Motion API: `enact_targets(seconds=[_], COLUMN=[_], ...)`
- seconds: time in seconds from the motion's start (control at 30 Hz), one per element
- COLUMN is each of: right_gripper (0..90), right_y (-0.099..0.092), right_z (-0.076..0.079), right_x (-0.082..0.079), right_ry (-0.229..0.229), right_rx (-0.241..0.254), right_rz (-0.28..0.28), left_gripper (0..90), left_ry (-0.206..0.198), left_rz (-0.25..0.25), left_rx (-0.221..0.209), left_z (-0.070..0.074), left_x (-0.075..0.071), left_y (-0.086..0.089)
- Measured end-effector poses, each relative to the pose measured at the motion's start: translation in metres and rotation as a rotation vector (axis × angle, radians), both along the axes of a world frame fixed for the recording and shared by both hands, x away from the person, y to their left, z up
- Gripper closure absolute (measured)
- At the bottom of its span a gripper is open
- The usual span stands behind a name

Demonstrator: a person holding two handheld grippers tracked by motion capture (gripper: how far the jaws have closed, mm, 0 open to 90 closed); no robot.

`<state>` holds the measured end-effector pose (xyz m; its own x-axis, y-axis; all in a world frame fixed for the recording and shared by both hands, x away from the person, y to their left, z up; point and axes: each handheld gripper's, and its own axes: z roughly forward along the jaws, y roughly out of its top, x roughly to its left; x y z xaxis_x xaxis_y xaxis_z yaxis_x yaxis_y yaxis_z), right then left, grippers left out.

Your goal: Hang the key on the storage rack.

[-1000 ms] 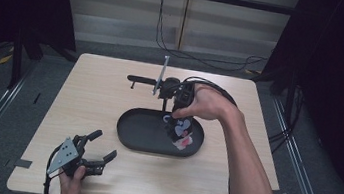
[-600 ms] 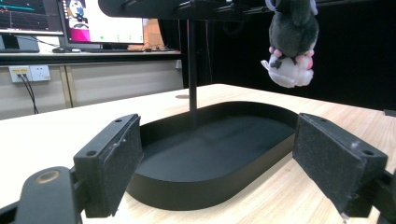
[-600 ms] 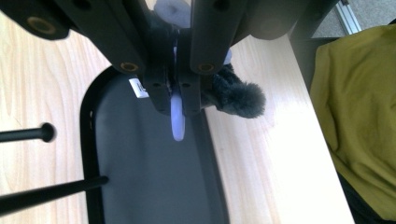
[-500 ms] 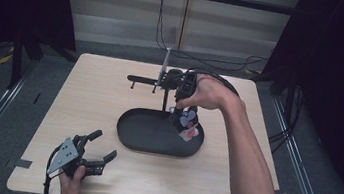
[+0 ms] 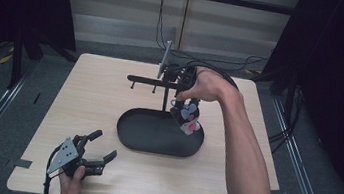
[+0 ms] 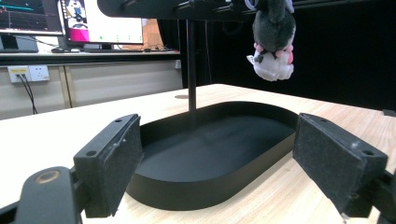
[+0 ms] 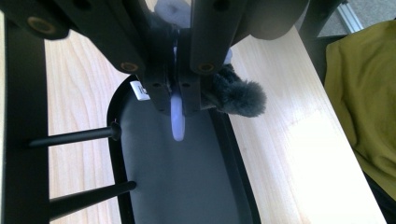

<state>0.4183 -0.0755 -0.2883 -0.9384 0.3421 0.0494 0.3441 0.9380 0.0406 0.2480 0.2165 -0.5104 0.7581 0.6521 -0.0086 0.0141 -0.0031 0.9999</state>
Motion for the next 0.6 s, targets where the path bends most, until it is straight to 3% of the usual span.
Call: enact_targets(seconds=[0.4,0.6], right_gripper=[87.4,87.3], right_y=[0.003,0.0], right_z=[-0.002,-0.002], right_x=[0.015,0.023], right_ry=[0.015,0.031], right_rx=[-0.024,-0.027], right_rz=[-0.004,-0.033], left_gripper=[15.6,15.5], left_ry=[0.001,-0.002], left_rz=[-0.003,-0.004], left_rx=[0.0,0.0], left_z=[0.0,0.0], left_x=[0.0,0.0], left_y=[0.0,0.0])
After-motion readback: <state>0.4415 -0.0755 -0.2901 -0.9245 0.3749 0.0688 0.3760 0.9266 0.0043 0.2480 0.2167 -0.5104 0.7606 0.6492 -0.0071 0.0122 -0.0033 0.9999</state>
